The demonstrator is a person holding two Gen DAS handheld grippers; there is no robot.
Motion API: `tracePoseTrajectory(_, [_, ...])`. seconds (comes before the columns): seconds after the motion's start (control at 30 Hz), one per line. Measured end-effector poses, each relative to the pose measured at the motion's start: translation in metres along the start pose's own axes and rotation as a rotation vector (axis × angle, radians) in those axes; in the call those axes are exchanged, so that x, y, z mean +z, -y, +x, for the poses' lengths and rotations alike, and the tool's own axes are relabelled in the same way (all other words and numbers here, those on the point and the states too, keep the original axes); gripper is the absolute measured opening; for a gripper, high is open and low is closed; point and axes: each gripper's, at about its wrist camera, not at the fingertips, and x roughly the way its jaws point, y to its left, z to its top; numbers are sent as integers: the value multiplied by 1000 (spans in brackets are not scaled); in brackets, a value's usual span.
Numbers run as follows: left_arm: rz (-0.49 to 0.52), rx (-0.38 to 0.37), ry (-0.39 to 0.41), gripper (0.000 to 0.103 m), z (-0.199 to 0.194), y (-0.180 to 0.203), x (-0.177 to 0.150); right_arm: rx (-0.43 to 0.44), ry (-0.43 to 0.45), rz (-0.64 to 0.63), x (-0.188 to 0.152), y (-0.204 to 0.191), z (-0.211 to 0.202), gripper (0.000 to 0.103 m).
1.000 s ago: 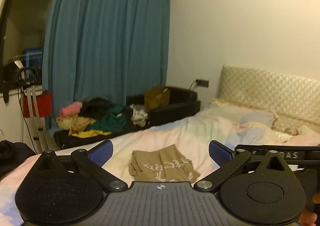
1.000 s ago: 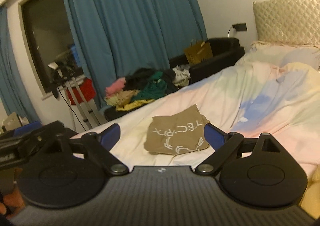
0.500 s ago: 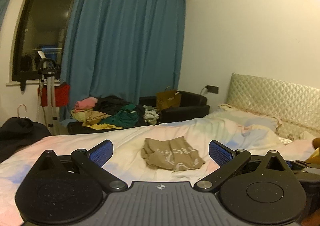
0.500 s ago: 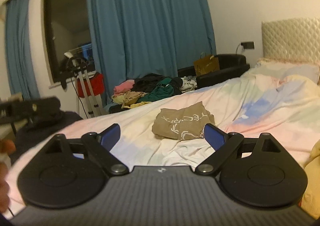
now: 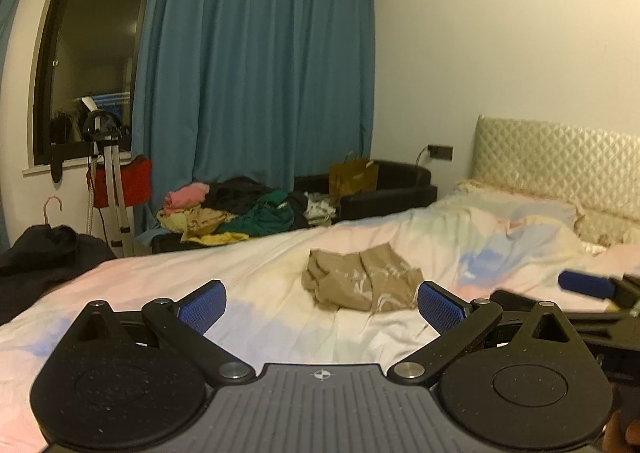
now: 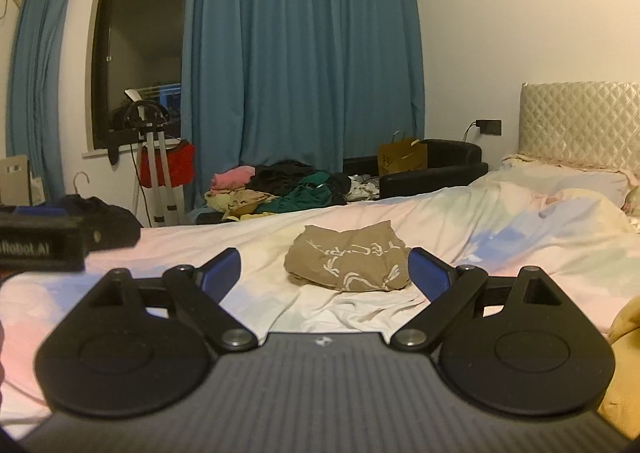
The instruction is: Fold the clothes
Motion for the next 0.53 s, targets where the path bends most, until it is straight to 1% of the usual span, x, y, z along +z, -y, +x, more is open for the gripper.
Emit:
tracePoseTrajectory(0.1, [-9, -2, -13, 103, 2, -2, -6, 4, -1, 6, -1, 1, 0, 92])
tracePoseTrajectory(0.2, [-19, 3, -11, 103, 1, -3, -8, -10, 1, 9, -2, 1, 2, 92])
tracePoseTrajectory(0.53, [-38, 8, -14, 103, -2, -6, -8, -11, -29, -1, -5, -2, 5, 92])
